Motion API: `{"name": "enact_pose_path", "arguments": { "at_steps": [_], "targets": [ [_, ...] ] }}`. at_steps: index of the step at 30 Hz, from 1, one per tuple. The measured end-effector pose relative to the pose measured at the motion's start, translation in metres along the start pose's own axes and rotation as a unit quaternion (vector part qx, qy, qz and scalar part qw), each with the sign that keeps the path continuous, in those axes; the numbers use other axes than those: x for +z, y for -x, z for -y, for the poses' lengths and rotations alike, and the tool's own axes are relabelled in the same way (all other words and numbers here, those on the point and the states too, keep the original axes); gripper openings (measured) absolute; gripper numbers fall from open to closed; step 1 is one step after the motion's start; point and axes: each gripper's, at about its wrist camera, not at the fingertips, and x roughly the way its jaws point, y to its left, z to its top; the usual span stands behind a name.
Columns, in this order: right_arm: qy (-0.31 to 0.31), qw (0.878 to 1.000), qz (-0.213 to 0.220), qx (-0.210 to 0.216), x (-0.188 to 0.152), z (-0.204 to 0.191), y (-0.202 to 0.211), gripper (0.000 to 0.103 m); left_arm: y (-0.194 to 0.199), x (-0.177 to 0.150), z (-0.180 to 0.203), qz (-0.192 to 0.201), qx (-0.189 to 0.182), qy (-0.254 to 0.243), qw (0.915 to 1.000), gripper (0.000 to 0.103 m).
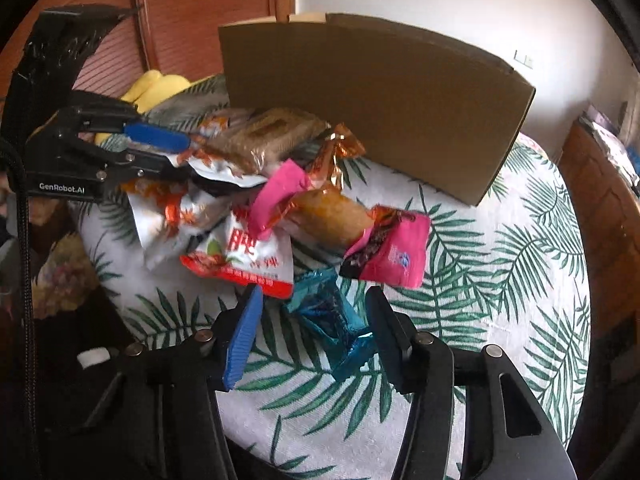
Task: Organize snacks
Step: 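Reach the right tool to the blue foil candy and close on it, then lift the blue candy with the right tool while the left tool grasps a white packet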
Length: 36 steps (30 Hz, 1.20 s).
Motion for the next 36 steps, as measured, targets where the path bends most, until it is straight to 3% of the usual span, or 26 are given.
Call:
{"name": "enact_pose_path", "arguments": {
  "at_steps": [3,5,8,10,14,21,36],
  "targets": [
    [-0.001,1.000,-0.010,-0.001,-0.001,0.003,-0.005,0.054,-0.002,-0.002,0.008,-0.002,0.016,-0.018,0.9997,0.045],
    [-0.002,1.000,-0.019,-0.001,-0.004,0.005,-0.010,0.048,-0.003,-0.002,0.010,-0.001,0.021,-0.021,0.9996,0.043],
    [-0.011,1.000,-0.017,0.002,-0.005,0.008,-0.010,0.042,0.001,0.000,0.006,0.005,0.014,-0.011,0.9998,0.023],
    [-0.014,1.000,-0.015,-0.002,-0.006,0.010,-0.009,0.033,0.007,-0.001,0.002,0.016,0.006,0.001,0.9999,0.018],
    [-0.018,1.000,-0.007,-0.007,-0.010,0.009,-0.005,0.027,0.021,-0.008,-0.004,0.036,0.010,0.012,0.9992,0.010],
    [-0.023,1.000,0.010,-0.018,-0.015,0.005,0.001,0.022,0.041,-0.021,-0.013,0.065,0.012,0.028,0.9974,0.005],
    [-0.048,0.995,0.087,-0.032,-0.007,0.002,0.046,0.022,0.068,-0.017,-0.018,0.124,0.045,0.052,0.9900,0.000]
  ]
}}
